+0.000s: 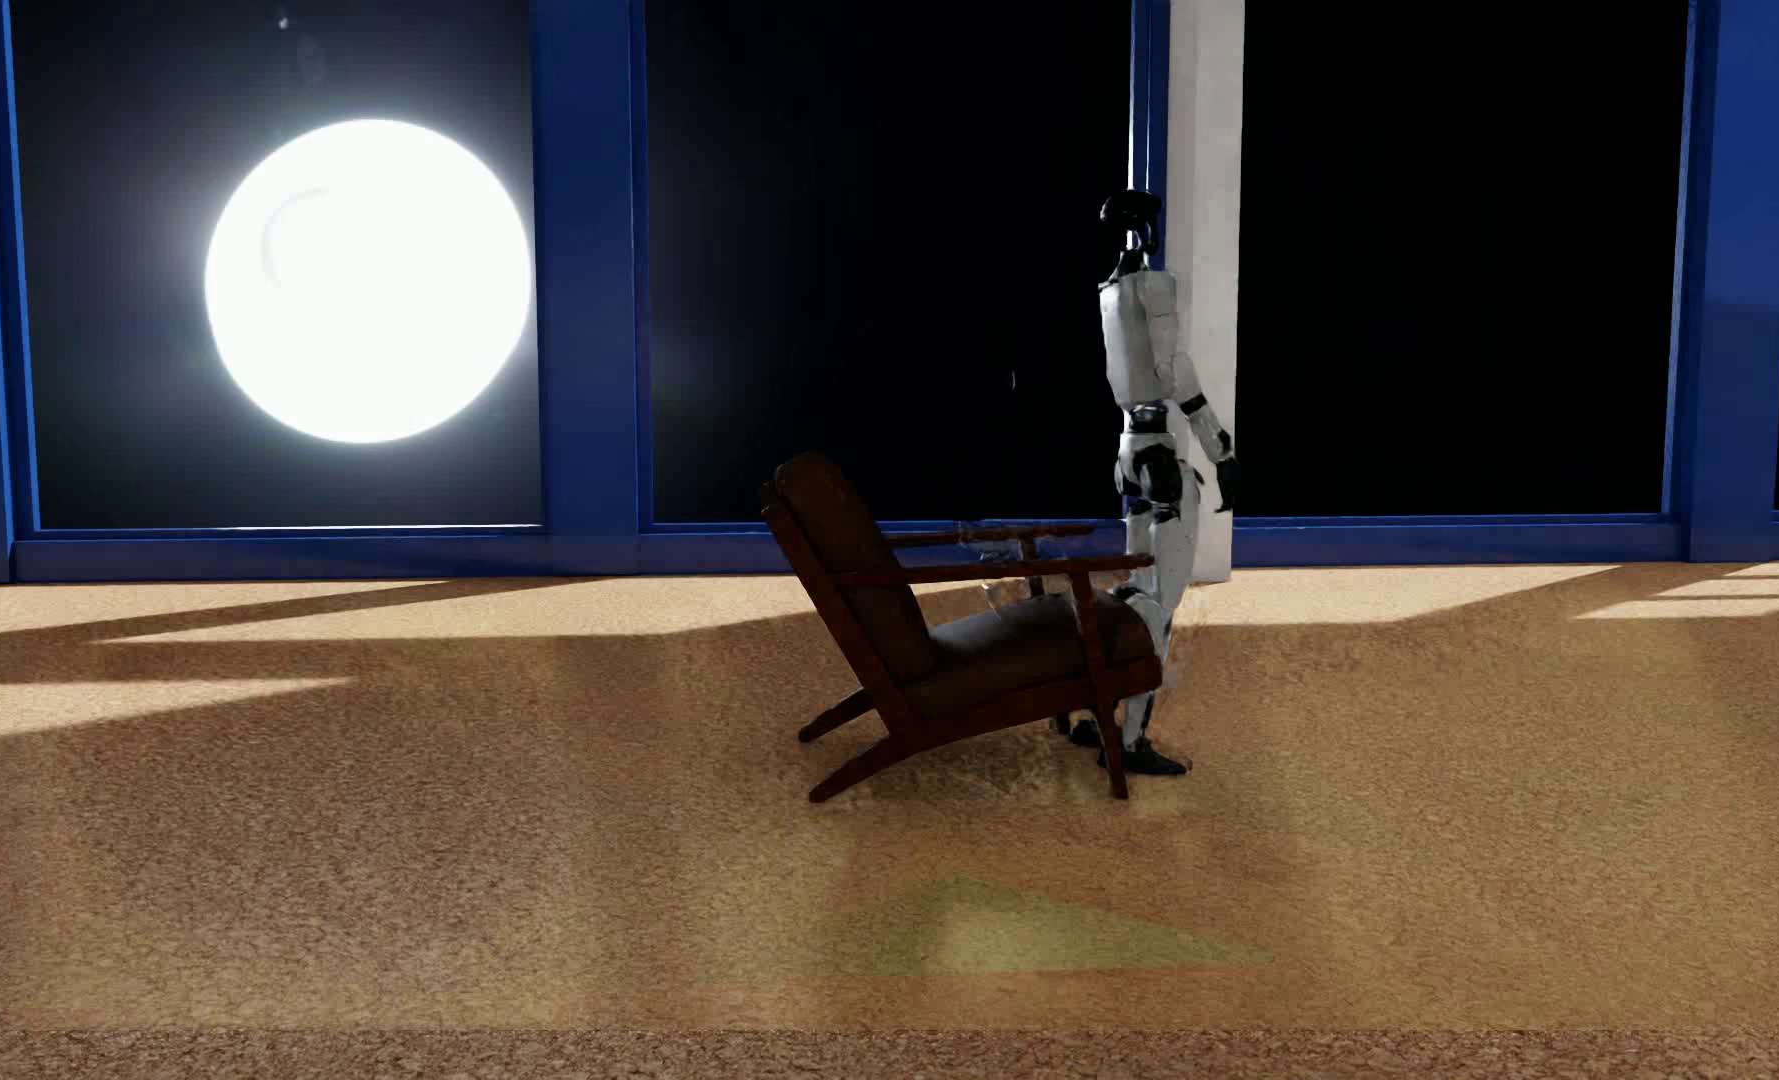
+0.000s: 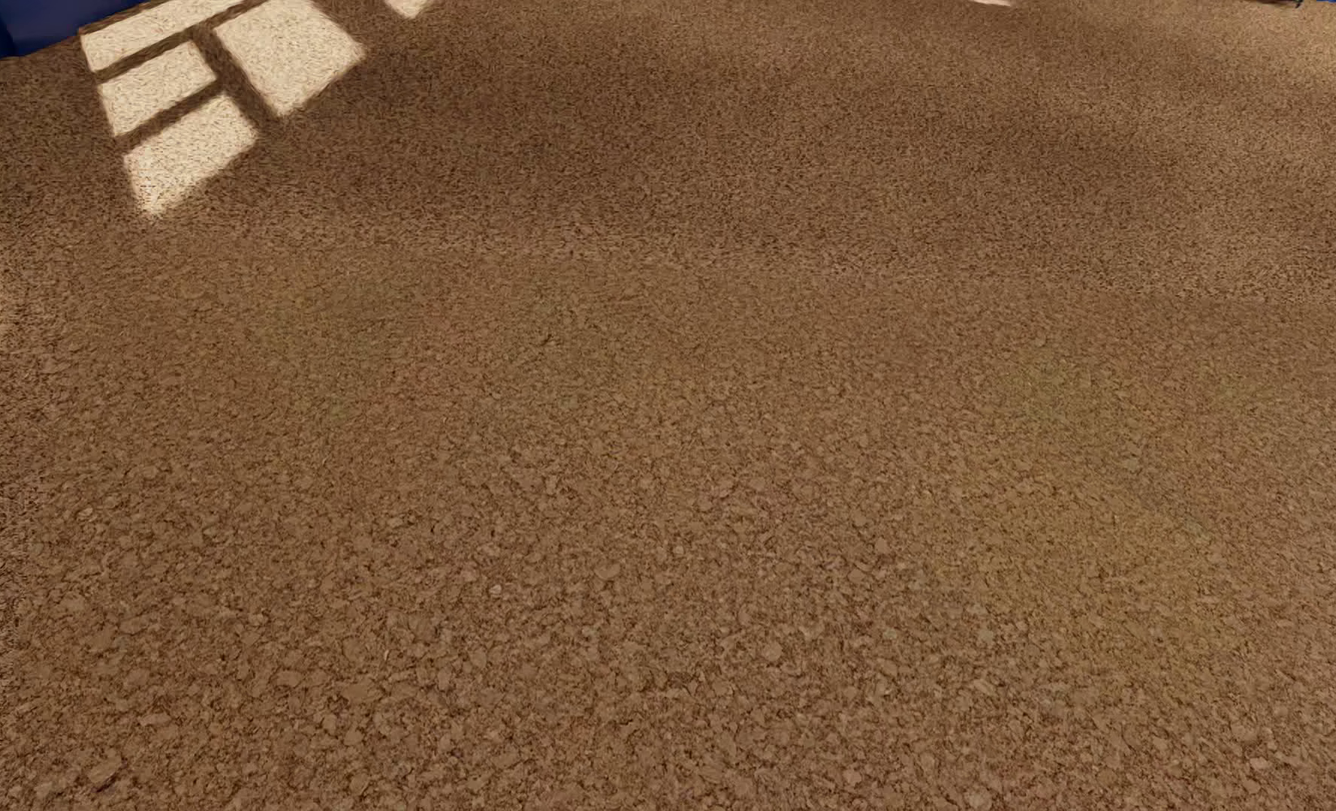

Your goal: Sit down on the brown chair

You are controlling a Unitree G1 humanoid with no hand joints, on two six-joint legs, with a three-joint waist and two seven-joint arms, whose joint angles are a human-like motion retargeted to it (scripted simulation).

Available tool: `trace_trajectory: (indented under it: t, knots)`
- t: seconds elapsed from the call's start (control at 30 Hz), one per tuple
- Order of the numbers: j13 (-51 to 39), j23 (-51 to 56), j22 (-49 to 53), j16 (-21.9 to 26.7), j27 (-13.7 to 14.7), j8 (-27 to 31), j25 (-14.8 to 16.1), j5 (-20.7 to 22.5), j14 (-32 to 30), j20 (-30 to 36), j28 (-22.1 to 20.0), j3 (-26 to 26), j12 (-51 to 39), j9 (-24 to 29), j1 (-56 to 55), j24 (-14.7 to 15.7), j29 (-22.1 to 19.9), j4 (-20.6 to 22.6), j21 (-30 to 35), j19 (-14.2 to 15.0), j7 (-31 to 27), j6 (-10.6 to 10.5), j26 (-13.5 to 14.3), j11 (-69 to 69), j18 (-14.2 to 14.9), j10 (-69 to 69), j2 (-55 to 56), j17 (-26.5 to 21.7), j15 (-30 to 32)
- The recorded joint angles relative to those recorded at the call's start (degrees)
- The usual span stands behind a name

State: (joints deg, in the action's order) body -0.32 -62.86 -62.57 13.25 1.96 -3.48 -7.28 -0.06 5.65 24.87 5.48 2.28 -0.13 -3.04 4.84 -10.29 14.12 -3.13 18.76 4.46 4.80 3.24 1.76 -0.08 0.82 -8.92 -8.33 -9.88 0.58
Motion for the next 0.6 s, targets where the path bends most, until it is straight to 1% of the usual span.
trace_trajectory:
  t: [0.03, 0.07, 0.1, 0.13, 0.17, 0.2, 0.23, 0.27, 0.3, 0.33, 0.37, 0.4, 0.5, 0.57, 0.6]
  knots:
    - [-0.5, 0.9, 0.5, 1.7, 0.4, -0.1, -1.5, 0.1, -0.1, 0.7, -0.4, 0.2, -1.0, 0.2, -0.1, 1.4, -0.6, 0.0, 0.5, -0.2, -0.1, 0.1, -1.3, 0.0, -0.2, 0.0, 0.0, 0.0, 0.0]
    - [-1.1, 1.2, 2.1, 4.0, -0.2, -0.3, -0.7, 0.0, -0.1, 1.5, 0.5, 0.2, -1.2, 0.2, -0.1, 0.8, -1.2, -0.1, 0.8, -0.1, 0.1, 0.1, -1.9, 0.0, 0.1, -0.2, -0.2, -1.6, -0.2]
    - [-1.9, 1.4, 3.4, 6.4, 0.4, -0.5, -0.4, -0.1, -0.1, 2.2, 2.2, 0.2, -1.5, 0.1, -0.2, -1.3, 0.6, -0.3, 0.9, 0.2, 0.3, 0.0, -0.5, 0.0, 0.4, -0.2, 0.0, -3.5, -0.1]
    - [-2.6, 2.0, 4.3, 8.5, 1.4, -0.7, -2.2, -0.1, -0.1, 2.2, 3.1, 0.2, -1.7, 0.0, -0.2, -3.3, 2.8, -0.3, 1.2, 0.2, 0.5, -0.1, 0.7, 0.2, 0.3, -0.2, 0.1, -5.4, -0.1]
    - [-3.0, 2.1, 4.0, 10.1, 1.8, -0.8, -3.4, 0.0, -0.1, 1.7, 3.6, 0.2, -1.8, 0.1, 0.2, -4.2, 3.2, -0.1, 1.9, 0.2, 0.7, -0.1, 1.1, 0.2, 0.1, -0.1, -0.2, -7.0, -0.1]
    - [-3.3, 0.8, 2.4, 10.9, 2.3, -0.7, -4.1, 0.0, 0.0, 1.3, 2.6, 0.1, -2.0, 0.1, 0.5, -4.0, 2.0, -0.1, 1.9, 0.1, 0.7, -0.2, 0.7, 0.1, 0.1, 0.0, -0.4, -8.0, -0.1]
    - [-3.6, -1.5, 0.1, 11.3, 2.8, -0.7, -3.7, 0.1, 0.1, 0.8, 0.8, 0.1, -2.1, 0.0, 0.5, -2.8, -0.4, -0.2, 1.1, 0.0, 0.8, -0.1, 0.0, 0.1, 0.2, -0.1, -0.4, -8.5, -0.1]
    - [-3.8, -4.6, -2.2, 11.4, 2.8, -0.7, -2.4, 0.1, 0.1, 0.0, -1.5, 0.1, -2.1, -0.2, 0.7, -1.3, -3.4, -0.3, 0.1, 0.1, 1.0, -0.1, -0.8, 0.1, 0.4, 0.0, -0.5, -8.6, -0.1]
    - [-3.9, -7.5, -4.4, 11.2, 2.0, -0.8, -1.0, 0.1, 0.2, -0.6, -3.5, 0.1, -2.2, -0.2, 0.9, -0.3, -6.8, -0.4, -0.8, 0.0, 1.2, 0.0, -1.5, -0.1, 0.5, 0.0, -0.9, -8.3, -0.2]
    - [-3.8, -9.8, -5.8, 11.1, 1.4, -0.8, 0.5, 0.1, 0.4, -1.2, -5.1, 0.1, -2.0, -0.3, 1.1, 0.2, -9.5, -0.3, -1.5, 0.0, 1.4, 0.0, -1.9, 0.0, 0.4, 0.0, -0.9, -8.0, -0.2]
    - [-3.7, -11.2, -6.4, 10.9, 1.0, -0.8, 1.7, 0.2, 0.4, -1.4, -5.6, 0.1, -1.7, -0.4, 1.2, 0.2, -10.7, -0.3, -2.0, 0.0, 1.4, 0.0, -2.1, 0.3, 0.3, 0.0, -0.6, -7.9, -0.2]
    - [-3.4, -11.4, -6.3, 10.8, 1.0, -0.7, 1.7, 0.2, 0.4, -1.6, -5.3, 0.2, -1.3, -0.6, 1.2, 0.0, -10.7, -0.4, -2.1, 0.0, 1.4, 0.1, -2.0, 0.2, 0.3, 0.0, -0.6, -7.8, -0.2]
    - [-1.5, -8.1, -3.4, 9.8, 2.3, -0.8, -0.6, 0.2, 0.5, -1.4, -3.2, 0.2, 0.2, -0.8, 1.3, -1.4, -7.3, -0.4, -1.4, 0.1, 1.4, 0.1, -0.8, -0.3, 0.3, 0.0, -1.1, -7.8, -0.1]
    - [-0.6, -6.0, -2.1, 8.1, 2.7, -0.7, -1.4, 0.1, 0.5, -0.9, -2.6, 0.1, 0.5, -0.7, 1.2, -2.2, -6.1, -0.3, -1.1, 0.2, 1.3, 0.1, -0.4, -0.1, 0.3, 0.0, -0.9, -6.8, 0.0]
    - [-0.4, -5.6, -1.9, 7.1, 2.7, -0.7, -1.3, 0.1, 0.4, -0.3, -2.4, 0.1, 0.3, -0.5, 1.1, -2.3, -5.7, -0.3, -1.0, 0.1, 1.2, 0.1, -0.3, 0.1, 0.3, 0.1, -0.6, -6.0, 0.0]
